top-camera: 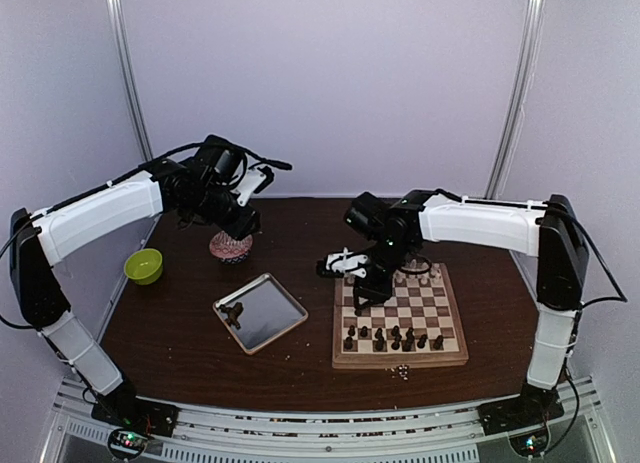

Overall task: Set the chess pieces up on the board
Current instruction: Pick up the pawn from the chessboard.

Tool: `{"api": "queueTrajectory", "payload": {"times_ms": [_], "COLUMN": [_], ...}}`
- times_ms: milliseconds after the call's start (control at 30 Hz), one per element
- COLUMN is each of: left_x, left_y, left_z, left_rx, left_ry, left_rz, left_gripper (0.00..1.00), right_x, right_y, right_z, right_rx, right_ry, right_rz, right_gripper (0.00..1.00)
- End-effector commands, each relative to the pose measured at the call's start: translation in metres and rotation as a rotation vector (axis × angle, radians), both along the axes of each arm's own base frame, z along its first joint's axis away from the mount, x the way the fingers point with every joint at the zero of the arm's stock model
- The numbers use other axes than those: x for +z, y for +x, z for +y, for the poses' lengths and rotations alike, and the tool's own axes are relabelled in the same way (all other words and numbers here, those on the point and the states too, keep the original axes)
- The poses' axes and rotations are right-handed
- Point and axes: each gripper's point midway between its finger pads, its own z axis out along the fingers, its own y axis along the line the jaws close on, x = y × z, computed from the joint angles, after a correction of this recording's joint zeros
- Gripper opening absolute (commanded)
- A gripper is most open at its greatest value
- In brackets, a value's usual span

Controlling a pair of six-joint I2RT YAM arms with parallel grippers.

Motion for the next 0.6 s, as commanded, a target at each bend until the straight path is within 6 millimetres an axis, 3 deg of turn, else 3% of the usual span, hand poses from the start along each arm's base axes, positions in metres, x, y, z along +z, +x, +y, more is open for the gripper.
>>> {"api": "queueTrajectory", "payload": {"times_ms": [0, 233, 567], "left_x": [0.030, 0.038, 0.036], "left_y": [0.001, -0.002, -0.002], "left_z": [-0.009, -0.009, -0.010], "left_rx": [-0.020, -0.024, -0.027], "left_ry": [-0.066, -0.086, -0.087], "left_rz": [-0.074, -0.081, -0.073], "left_gripper": [0.42, 0.42, 0.42], "right_x": [-0.013, -0.031, -0.040], "right_y": [0.004, 0.003, 0.008], "right_z": [-0.005, -0.005, 0.002], "right_rx": [-0.029, -0.033, -0.045], "right_ry": [-0.096, -0.130, -0.126], "right_rz": [0.011, 0.042, 0.053], "right_gripper": [0.38, 0.38, 0.33]}}
